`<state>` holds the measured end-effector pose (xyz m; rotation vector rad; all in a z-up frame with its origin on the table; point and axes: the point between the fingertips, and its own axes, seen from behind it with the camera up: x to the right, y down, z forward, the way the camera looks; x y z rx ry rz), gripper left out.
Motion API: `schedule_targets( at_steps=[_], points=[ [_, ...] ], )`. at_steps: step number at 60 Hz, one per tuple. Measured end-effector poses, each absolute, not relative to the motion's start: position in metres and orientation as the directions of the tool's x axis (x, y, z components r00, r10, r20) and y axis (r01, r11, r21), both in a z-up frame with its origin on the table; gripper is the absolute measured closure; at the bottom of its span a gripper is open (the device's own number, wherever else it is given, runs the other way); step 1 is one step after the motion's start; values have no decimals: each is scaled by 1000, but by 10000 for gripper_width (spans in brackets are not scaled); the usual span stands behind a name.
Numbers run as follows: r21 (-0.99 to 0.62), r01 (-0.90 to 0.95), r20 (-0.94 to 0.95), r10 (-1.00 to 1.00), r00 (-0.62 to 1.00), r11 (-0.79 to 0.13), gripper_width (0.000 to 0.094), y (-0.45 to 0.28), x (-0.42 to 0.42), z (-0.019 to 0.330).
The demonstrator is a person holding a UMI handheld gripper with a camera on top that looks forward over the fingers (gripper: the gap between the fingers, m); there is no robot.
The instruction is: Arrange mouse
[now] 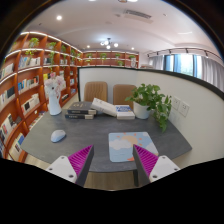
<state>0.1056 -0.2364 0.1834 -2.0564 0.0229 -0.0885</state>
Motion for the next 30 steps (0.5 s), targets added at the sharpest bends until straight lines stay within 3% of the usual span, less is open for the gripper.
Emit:
schedule_targets(
  at_steps=[7,17,30],
  points=[
    [-848,8,38,-45,998,-529,167,-244,80,163],
    [-789,36,14,40,999,-614,170,-242,-3,84],
    [-747,42,-56,126,990,-664,166,-208,-119,36]
  ],
)
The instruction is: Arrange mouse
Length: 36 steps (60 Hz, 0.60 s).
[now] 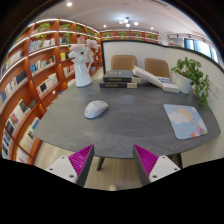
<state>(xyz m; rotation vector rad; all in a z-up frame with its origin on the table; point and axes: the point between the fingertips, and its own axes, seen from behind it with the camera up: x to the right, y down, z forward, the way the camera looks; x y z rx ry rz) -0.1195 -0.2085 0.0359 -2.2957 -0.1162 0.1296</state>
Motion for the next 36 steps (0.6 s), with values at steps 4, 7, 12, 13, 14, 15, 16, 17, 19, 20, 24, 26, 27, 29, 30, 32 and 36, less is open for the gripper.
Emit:
schedule_targets(
  at_steps=[4,7,12,13,14,15,16,17,19,20,24,26,27,29,30,32,36],
  points=[
    [-737,44,-65,135,989,-674,161,-188,-147,26],
    [-730,51,-65,143,988,-681,158,-171,-165,20],
    [-716,62,-60,150,987,-695,155,-141,-189,10],
    [-715,63,-60,151,987,-697,156,-135,-193,9],
    [-714,63,-59,149,987,-698,155,-128,-196,8],
    [-713,62,-57,147,988,-699,155,-122,-199,7],
    [-711,61,-56,143,988,-700,156,-115,-202,5],
    [-710,59,-57,140,989,-702,156,-108,-205,4],
    [-707,52,-61,134,989,-706,157,-96,-211,1],
    [-705,48,-64,130,989,-708,157,-90,-214,0],
    [-697,35,-70,117,991,-716,158,-67,-224,-4],
    [-695,33,-70,113,991,-718,158,-56,-227,-6],
    [-694,33,-68,111,991,-719,157,-51,-229,-6],
    [-692,32,-65,106,992,-721,161,-42,-233,-7],
    [-689,30,-62,100,993,-725,156,-38,-233,-8],
    [-684,31,-56,95,994,-729,166,-30,-234,-8],
    [-683,24,-66,94,993,-730,166,-13,-242,-9]
  ],
)
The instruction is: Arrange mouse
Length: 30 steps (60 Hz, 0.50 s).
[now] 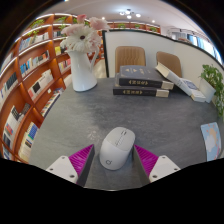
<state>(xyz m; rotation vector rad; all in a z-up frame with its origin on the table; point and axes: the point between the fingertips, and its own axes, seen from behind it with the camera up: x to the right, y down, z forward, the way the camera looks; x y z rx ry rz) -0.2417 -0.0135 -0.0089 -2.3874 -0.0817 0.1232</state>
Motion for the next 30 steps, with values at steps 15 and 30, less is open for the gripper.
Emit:
schedule_targets(
  at_steps=[15,30],
  points=[
    [-662,69,-49,134,990,-746,175,23,-258,-15],
    [-642,76,-38,130,991,-763,415,27,-249,-17]
  ],
)
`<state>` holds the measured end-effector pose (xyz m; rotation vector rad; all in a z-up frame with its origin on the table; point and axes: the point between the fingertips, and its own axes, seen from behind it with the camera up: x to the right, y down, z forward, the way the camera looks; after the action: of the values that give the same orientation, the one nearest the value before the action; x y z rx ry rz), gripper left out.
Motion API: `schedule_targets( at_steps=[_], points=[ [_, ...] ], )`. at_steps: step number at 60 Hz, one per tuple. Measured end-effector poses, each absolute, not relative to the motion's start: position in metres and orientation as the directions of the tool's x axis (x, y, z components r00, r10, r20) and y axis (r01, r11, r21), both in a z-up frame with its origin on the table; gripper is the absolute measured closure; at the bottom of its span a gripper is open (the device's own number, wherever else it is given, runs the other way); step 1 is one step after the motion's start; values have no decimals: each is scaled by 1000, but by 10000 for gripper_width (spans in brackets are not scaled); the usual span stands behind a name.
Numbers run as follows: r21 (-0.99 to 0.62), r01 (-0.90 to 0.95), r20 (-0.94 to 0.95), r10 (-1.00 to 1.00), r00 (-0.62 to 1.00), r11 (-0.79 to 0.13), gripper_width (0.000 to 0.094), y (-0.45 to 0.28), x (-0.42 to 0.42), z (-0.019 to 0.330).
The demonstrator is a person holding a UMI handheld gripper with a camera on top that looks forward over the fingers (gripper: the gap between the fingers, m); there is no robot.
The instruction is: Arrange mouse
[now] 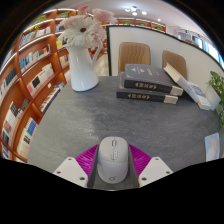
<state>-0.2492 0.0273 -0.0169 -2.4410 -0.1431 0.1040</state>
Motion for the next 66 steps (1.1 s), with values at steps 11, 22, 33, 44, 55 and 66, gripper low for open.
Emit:
schedule_targets(
  at_steps=[11,22,33,44,55,66],
  points=[
    [-614,41,-75,111,991,-788,567,29,-247,-18],
    [-608,118,-72,202,977,-785,583,26,-230,17],
    [-782,160,21,230,973,-602,584,43,-127,168],
    [-872,169,117,140,983,-460,585,44,26,276],
    [-832,135,147,21,989,-538,589,30,168,243],
    [-684,75,114,-4,994,-725,587,-8,236,100]
  ],
)
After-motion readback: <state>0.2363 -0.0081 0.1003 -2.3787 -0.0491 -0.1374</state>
